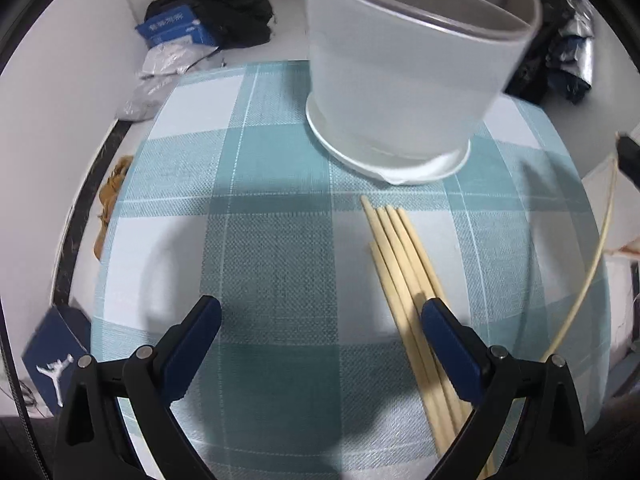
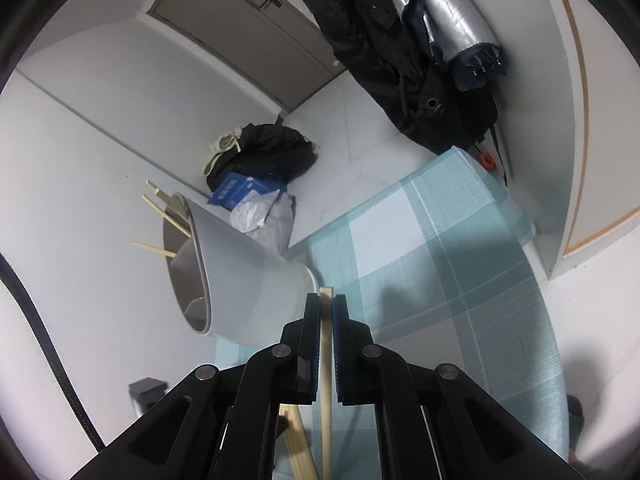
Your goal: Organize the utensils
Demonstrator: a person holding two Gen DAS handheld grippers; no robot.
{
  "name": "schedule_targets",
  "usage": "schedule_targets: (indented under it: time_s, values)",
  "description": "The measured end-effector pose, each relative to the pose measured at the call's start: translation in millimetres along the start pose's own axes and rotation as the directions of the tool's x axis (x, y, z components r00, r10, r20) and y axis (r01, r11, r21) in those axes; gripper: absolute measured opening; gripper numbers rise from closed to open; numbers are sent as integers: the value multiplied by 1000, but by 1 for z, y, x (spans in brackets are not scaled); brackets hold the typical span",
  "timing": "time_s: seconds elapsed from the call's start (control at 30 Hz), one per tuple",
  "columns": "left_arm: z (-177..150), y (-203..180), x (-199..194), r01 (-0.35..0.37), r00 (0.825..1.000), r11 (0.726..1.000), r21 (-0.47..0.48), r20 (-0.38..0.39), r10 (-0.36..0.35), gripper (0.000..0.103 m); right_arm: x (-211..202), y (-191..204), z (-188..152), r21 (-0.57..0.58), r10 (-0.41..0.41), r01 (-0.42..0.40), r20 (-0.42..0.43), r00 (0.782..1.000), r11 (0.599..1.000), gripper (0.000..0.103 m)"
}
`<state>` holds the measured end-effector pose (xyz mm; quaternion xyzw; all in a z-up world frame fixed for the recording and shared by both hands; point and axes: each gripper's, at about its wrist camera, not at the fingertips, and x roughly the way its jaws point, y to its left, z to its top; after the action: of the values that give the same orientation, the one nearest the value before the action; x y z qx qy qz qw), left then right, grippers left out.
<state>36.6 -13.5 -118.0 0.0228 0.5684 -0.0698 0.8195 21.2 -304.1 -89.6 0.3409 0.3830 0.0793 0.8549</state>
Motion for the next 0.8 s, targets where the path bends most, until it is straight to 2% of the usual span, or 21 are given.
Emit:
schedule_targets:
  time_s: [0.17, 0.27, 0.37, 0.47, 0.63, 0.7, 0.8]
  values:
    - [5, 1, 3, 11, 1000, 1000, -27, -18, -11, 99, -8, 0, -1, 7, 10, -10, 4, 1000, 1000, 5]
    - [7, -1, 3, 17, 1000, 1000, -22, -19, -18, 93, -16, 1, -1, 5, 19, -20, 9, 1000, 1000, 5]
    - [2, -2, 0, 22, 1000, 999, -28, -11, -22, 91, -19, 2, 0, 0, 26, -26, 11, 1000, 1000, 5]
    - [1, -5, 0, 27, 999, 1000, 7, 17, -27, 91, -20, 3, 0, -6, 25, -25, 9, 1000, 1000, 5]
    - [1, -5, -1, 35, 999, 999, 14, 19, -36, 91, -21, 2, 0, -8, 19, -18, 12, 1000, 1000, 5]
    - [-1, -4, -3, 41, 999, 999, 22, 35, -42, 82, -21, 2, 0, -7, 19, -19, 13, 1000, 1000, 5]
    - [-3, -1, -5, 43, 998, 999, 3, 52, -43, 78, -23, 4, 0, -23, 12, -12, 17, 1000, 1000, 5]
